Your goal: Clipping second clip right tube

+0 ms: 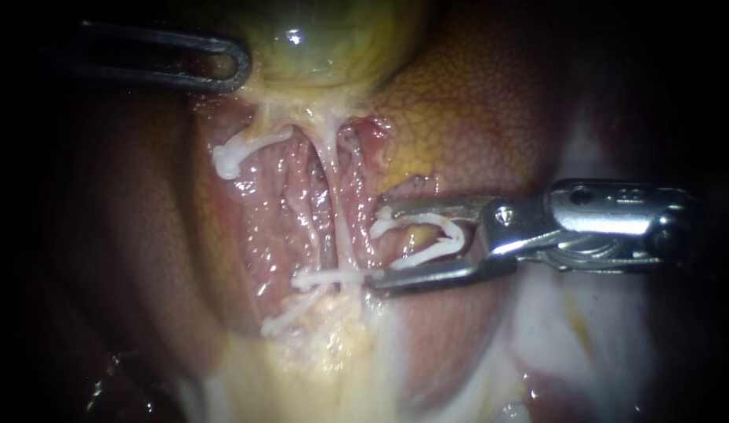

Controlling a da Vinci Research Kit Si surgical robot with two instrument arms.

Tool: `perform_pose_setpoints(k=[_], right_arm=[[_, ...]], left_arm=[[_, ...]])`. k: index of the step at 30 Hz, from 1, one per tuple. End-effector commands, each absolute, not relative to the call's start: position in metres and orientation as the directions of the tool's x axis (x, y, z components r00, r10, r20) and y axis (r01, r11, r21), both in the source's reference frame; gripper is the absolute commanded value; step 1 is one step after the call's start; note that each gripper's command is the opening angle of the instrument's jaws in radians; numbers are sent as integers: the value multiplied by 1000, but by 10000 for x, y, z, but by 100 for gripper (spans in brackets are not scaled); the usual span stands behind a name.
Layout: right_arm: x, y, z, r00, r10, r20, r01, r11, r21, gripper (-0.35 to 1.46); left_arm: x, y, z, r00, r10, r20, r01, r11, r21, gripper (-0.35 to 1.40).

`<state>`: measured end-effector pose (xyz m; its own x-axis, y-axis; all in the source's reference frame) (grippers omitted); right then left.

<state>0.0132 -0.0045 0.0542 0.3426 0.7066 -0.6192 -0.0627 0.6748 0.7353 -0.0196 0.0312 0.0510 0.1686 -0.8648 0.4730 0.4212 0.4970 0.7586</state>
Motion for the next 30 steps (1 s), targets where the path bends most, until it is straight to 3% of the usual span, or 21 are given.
perform_pose_setpoints(k=[1,12,26,30], right_arm=[[134,-46,544,344,708,-617,-59,672,738,44],[164,-46,572,284,734,-617,17,640,769,44],[186,-47,566,120,744,-657,272,612,743,38],[187,-48,557,109,747,-656,303,603,737,37]], left_arm=[[-196,312,510,168,-865,473,421,497,759,-35],[-197,312,512,168,-865,473,422,497,758,-35],[-197,312,512,168,-865,473,422,497,758,-35],[-197,312,512,168,-865,473,422,497,758,-35]])
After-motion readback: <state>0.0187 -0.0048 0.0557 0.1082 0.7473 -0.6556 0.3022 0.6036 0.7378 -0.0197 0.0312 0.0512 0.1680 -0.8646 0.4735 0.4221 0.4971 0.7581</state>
